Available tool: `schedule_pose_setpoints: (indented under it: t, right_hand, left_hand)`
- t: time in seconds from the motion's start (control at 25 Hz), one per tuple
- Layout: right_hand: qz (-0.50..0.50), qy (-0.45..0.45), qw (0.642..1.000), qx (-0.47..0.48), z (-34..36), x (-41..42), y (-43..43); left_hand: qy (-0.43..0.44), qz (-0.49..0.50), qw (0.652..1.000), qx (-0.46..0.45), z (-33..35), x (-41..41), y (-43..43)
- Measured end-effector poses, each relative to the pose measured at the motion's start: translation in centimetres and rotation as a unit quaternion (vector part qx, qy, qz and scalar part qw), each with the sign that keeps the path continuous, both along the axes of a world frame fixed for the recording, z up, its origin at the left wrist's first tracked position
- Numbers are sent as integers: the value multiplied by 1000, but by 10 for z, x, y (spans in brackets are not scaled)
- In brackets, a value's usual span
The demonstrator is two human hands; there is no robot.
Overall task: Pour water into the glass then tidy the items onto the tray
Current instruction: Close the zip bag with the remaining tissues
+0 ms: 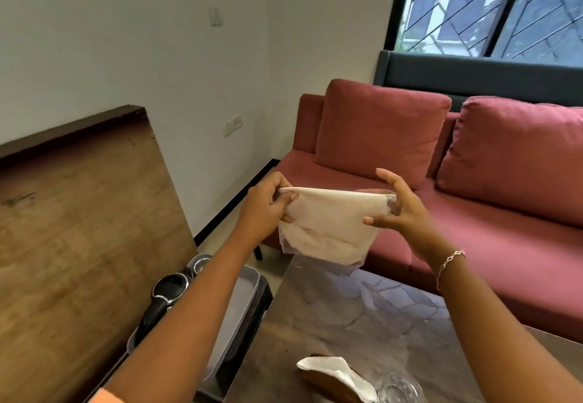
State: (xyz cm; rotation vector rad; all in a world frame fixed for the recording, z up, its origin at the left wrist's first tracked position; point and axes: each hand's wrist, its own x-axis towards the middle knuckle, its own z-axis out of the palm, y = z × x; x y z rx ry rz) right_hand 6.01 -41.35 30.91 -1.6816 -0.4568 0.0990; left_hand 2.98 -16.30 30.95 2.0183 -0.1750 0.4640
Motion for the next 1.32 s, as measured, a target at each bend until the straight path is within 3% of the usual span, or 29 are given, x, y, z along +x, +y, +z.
schedule_pose_setpoints:
  t: [0.12, 0.36, 0.56, 0.76, 0.88, 1.08, 1.24, 1.32]
  right_hand:
    - [32, 51, 997, -44, -28, 14, 32]
    - [-31, 57, 992, -109, -79, 35, 128]
    - [-48, 12, 976, -214, -140, 43, 206]
    - [5, 38, 964, -265, -212, 63, 279]
    - [17, 53, 961, -272, -243, 76, 310]
    - [38, 87, 952, -290, -283, 88, 337]
    - [9, 52, 963, -264, -290, 104, 342]
    - [26, 40, 964, -263, -294, 106, 344]
  left_hand:
    - [46, -25, 998, -28, -16, 8, 39]
    - [181, -69, 977, -89, -54, 37, 137]
    - [264, -45, 963, 0, -105, 63, 206]
    - [302, -2, 943, 139, -178, 103, 272]
    - [325, 0, 930, 175, -217, 119, 303]
    - [328, -6, 928, 178, -264, 132, 328]
    - [309, -4, 943, 126, -272, 150, 334]
    - [342, -22, 933, 113, -277, 149, 341]
